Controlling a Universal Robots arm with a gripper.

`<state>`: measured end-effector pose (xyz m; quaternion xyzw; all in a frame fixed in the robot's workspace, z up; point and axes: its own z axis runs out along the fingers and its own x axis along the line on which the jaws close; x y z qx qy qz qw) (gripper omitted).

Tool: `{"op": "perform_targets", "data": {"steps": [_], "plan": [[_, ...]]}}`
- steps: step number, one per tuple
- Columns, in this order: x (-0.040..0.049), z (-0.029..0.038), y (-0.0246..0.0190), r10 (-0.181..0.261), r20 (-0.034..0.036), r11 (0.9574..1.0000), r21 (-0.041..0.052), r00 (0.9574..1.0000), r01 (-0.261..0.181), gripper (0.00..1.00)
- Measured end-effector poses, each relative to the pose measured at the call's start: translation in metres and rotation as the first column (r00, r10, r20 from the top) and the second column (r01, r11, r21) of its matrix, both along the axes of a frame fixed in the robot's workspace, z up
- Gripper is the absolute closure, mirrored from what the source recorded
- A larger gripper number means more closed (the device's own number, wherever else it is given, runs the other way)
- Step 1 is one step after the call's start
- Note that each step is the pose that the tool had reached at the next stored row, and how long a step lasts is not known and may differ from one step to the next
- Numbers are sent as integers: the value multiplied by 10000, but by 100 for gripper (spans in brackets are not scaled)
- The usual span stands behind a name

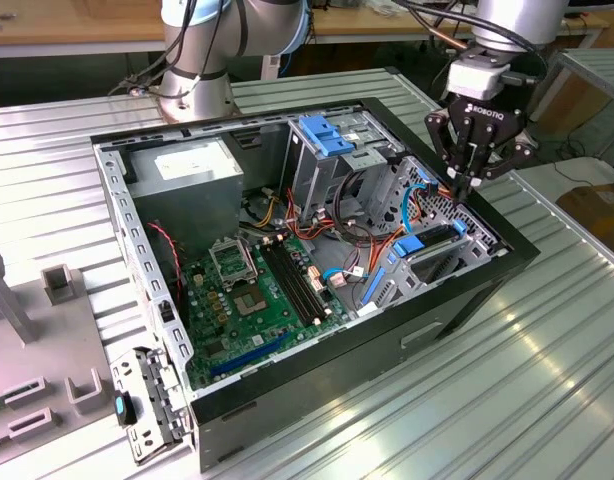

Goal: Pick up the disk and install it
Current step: 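Insert the first disk wire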

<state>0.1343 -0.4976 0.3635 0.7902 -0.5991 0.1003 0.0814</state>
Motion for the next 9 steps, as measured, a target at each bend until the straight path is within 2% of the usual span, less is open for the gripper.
{"op": "perform_targets", "data": {"steps": [2,4,6,9], "plan": [[0,-8,0,-492,1,9988,0,9988,492,84],[0,-14,-3,-975,0,9952,2,9952,975,84],[-10,-19,-37,-1017,-3,9948,31,9948,1017,84],[-23,-31,-38,-1426,-4,9898,40,9898,1426,84]]}}
